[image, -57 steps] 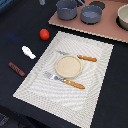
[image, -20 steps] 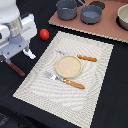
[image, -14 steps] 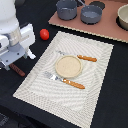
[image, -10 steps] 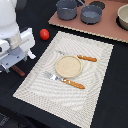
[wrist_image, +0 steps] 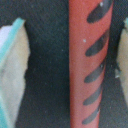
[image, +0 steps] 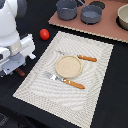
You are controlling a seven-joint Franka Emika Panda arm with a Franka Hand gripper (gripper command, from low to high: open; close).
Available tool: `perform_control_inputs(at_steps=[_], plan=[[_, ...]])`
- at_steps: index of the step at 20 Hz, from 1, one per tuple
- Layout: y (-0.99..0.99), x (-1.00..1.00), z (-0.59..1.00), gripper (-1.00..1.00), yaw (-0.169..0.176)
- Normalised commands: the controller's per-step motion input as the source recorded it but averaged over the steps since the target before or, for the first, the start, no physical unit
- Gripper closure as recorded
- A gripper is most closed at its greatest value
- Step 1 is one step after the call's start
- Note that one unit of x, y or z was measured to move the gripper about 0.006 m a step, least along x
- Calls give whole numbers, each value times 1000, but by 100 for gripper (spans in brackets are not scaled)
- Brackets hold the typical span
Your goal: Place the fish, sausage, and tomato into the frying pan.
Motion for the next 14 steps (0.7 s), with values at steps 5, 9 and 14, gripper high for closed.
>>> perform_control_inputs(at_steps=[5, 9, 14], plan=[[-142, 0, -202, 100, 15], [-204, 67, 236, 100, -8], [442, 712, 1000, 100, -47]])
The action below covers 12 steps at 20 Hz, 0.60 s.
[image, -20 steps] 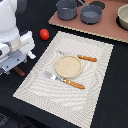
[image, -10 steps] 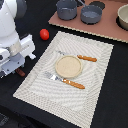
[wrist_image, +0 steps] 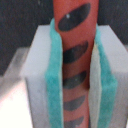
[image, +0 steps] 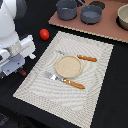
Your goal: Place the fish, sausage, and tomato into the frying pan.
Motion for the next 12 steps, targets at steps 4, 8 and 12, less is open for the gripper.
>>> perform_control_inputs(at_steps=[4, 8, 12], plan=[[619, 966, 1000, 100, -14], [706, 998, 1000, 100, 0], [747, 884, 1000, 100, 0]])
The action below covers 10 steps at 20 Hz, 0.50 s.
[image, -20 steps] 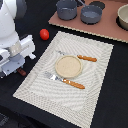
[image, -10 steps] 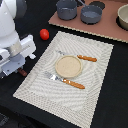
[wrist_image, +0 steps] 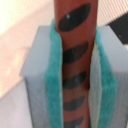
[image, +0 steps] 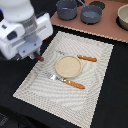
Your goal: Place the fish, sausage, and tomato into the frying pan.
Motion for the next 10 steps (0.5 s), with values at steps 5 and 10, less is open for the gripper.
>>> perform_control_inputs(at_steps=[5, 10], plan=[[785, 780, 997, 100, 0], [791, 693, 789, 100, 0]])
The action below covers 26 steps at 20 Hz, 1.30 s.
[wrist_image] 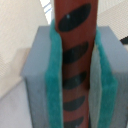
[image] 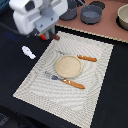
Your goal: Place the fish, sausage, and tomato into the frying pan.
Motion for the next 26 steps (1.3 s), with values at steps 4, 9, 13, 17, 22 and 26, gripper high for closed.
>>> perform_control_inputs(at_steps=[4, 9, 13, 17, 22, 26], plan=[[816, 585, 374, 100, 0], [840, 559, 231, 100, 0], [861, 523, 62, 100, 0], [869, 535, 60, 100, 0], [865, 543, 69, 100, 0], [862, 584, 161, 100, 0]])
